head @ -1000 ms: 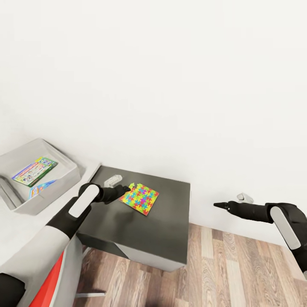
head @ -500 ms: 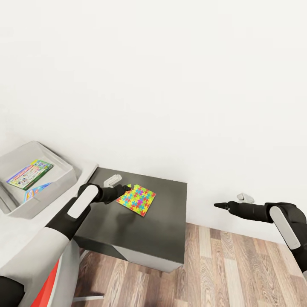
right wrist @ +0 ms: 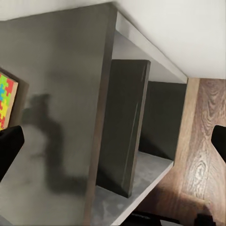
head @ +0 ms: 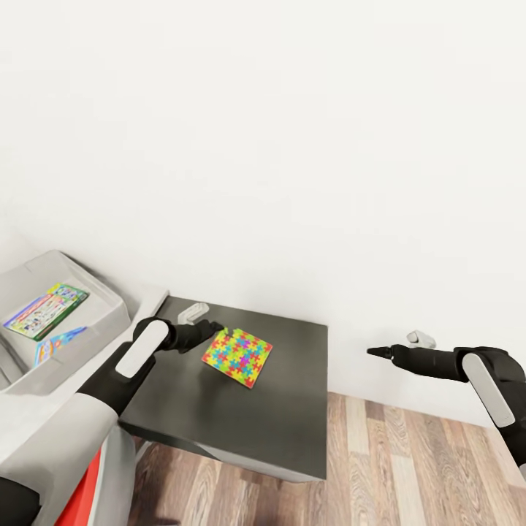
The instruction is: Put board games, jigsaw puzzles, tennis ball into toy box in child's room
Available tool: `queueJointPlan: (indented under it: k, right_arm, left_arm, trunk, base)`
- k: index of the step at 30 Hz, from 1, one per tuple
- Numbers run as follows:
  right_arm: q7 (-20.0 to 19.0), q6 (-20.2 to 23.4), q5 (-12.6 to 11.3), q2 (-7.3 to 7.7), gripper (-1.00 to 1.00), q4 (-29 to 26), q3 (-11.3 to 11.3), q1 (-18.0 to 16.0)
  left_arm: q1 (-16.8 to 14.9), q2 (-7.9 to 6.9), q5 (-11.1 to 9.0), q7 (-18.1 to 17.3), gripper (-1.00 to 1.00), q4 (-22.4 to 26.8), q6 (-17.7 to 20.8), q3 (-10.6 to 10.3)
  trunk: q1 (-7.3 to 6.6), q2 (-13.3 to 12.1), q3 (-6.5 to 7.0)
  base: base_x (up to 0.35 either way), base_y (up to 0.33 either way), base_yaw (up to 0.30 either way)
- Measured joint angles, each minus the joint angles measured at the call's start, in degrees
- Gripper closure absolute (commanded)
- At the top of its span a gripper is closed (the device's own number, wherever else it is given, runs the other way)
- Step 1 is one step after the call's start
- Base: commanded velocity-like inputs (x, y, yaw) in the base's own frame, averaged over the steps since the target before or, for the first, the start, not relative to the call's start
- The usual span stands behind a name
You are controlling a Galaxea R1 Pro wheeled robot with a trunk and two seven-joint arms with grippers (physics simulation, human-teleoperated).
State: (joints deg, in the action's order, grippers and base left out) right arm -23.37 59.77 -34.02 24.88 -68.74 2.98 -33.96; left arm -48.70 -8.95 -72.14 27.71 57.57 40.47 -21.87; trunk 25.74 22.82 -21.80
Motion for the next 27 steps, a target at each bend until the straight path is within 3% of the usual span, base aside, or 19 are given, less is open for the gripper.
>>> queueJointPlan:
  k: [27]
  right_arm:
    - [0.2, 0.0, 0.0, -0.03, -1.00, 0.0, -0.1, 0.0]
  left_arm:
    - [0.4, -0.04, 0.1, -0.1, -1.00, 0.0, 0.0, 0.0]
  trunk:
    - [0.01, 0.0, 0.00]
  base:
    - [0.021, 0.008, 0.000]
